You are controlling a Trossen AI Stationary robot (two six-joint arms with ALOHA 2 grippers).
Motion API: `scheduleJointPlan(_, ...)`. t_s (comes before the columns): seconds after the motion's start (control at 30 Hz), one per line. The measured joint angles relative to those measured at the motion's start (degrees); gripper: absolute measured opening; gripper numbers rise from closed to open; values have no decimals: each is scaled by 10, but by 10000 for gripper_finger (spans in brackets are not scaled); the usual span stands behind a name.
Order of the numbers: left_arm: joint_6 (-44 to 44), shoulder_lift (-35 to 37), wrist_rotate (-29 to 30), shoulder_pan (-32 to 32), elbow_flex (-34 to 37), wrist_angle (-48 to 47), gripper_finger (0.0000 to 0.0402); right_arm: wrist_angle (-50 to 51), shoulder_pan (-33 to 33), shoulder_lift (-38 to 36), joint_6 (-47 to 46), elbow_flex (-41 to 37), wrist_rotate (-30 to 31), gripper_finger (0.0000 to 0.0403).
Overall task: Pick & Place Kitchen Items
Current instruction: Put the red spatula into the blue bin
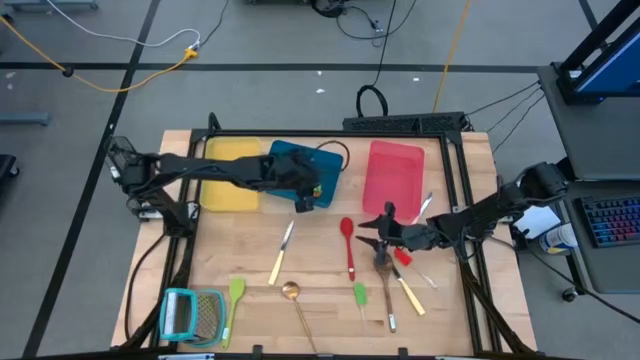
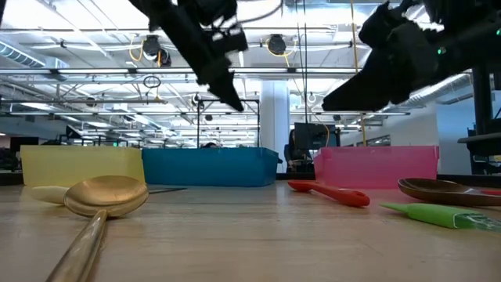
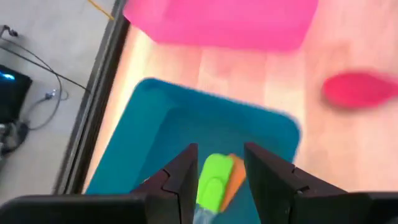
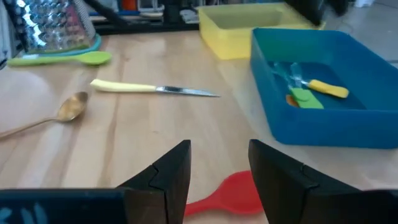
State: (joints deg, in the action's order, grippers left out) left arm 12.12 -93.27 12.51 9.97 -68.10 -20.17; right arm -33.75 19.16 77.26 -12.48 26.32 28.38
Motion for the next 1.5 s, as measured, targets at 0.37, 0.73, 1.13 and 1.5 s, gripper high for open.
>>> scheduleJointPlan(0.37, -114, 61, 1, -50, -1, -107, 134, 367, 47, -37, -103, 172, 0, 157)
scheduleJointPlan(0.73, -137, 65, 0, -125, 37, -55, 134, 701, 70, -25, -384, 239, -151, 160)
scheduleJointPlan(1.13, -171, 101, 40, -170, 43, -87, 133, 835, 88, -26, -501, 239, -162, 237)
scheduleJointPlan(1.5, -119, 184, 97, -195, 43, -187, 133, 811, 91, -25, -565, 151, -227, 243)
